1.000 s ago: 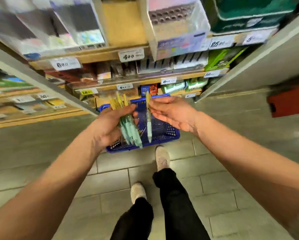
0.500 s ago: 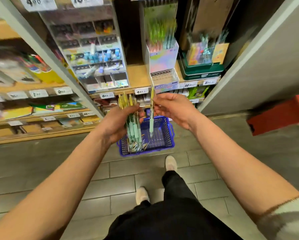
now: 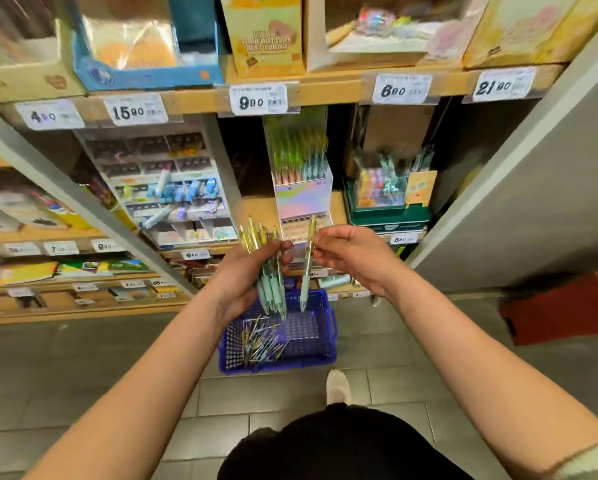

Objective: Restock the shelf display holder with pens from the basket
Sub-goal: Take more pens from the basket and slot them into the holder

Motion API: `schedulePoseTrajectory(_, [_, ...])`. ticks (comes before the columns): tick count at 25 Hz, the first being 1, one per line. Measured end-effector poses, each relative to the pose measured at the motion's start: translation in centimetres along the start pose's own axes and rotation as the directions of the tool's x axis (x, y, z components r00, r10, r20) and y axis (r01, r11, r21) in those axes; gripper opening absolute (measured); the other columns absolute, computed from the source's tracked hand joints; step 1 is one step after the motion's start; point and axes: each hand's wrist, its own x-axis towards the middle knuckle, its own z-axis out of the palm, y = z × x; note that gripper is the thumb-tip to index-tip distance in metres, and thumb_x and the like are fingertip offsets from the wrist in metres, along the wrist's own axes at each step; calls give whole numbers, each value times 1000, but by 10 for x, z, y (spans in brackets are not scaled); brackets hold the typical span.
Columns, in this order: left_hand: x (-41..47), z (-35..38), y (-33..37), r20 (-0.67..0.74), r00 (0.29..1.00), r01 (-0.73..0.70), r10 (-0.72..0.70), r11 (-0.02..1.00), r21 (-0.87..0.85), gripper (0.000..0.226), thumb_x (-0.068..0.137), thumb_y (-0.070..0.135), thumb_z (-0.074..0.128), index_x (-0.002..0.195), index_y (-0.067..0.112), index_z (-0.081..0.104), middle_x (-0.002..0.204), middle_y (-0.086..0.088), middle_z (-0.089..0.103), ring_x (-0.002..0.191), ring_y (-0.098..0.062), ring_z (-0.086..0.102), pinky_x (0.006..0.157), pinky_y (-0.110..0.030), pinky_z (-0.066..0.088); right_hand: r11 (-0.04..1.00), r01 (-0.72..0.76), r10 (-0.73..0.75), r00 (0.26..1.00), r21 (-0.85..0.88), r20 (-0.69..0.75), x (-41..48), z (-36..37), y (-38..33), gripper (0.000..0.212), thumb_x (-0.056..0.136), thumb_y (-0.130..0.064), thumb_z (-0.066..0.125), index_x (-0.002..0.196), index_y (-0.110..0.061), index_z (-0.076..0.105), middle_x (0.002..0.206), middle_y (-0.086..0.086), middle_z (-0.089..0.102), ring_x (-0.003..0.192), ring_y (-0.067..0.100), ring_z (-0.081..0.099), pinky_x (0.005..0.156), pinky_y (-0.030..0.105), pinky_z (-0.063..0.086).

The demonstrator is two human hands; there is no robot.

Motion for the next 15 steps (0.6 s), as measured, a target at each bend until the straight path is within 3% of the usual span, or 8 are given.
schedulePoseTrajectory(2, [16,12,2,-42,999,-4,2,999,-36,13,95,17,69,91,10,79,93,-15,77,77,-22,74,65,-34,62,1000,-30,30,999,0,19,18,-16,-4,6,89,-10,75,95,-9,75,88,5,77,83,18,73,77,26,60])
schedulePoseTrajectory(4, [31,22,5,-76,997,-18,13,997,-77,12,93,15,71,101,7,75,89,-14,76,75,-22,75,64,-33,61,999,-47,47,998,-23,34,36,-26,-9,11,89,-12,75,99,-8,74,89,4,77,84,19,73,79,27,59])
schedulePoseTrajectory(7, [52,32,12,-87,996,-12,0,992,-129,30,90,15,74,114,0,67,95,-16,76,81,-23,76,70,-33,61,995,-72,76,995,-64,59,61,-36,-16,21,89,-16,76,108,-7,73,90,4,77,85,18,73,81,27,58])
schedulePoseTrajectory(10, [80,33,22,-78,997,13,-23,991,-131,41,87,18,75,123,-1,65,104,-18,76,89,-24,75,80,-39,62,995,-54,60,996,-87,63,86,-38,-21,17,91,-14,73,106,-8,74,88,2,77,84,15,73,80,26,59])
schedulePoseTrajectory(15, [131,29,34,-60,997,34,-42,991,-131,44,89,25,73,120,-4,62,94,-18,76,79,-21,74,72,-33,62,981,146,-168,969,-130,-181,148,-53,-50,9,97,-11,64,96,-12,73,84,4,76,83,15,72,83,30,60])
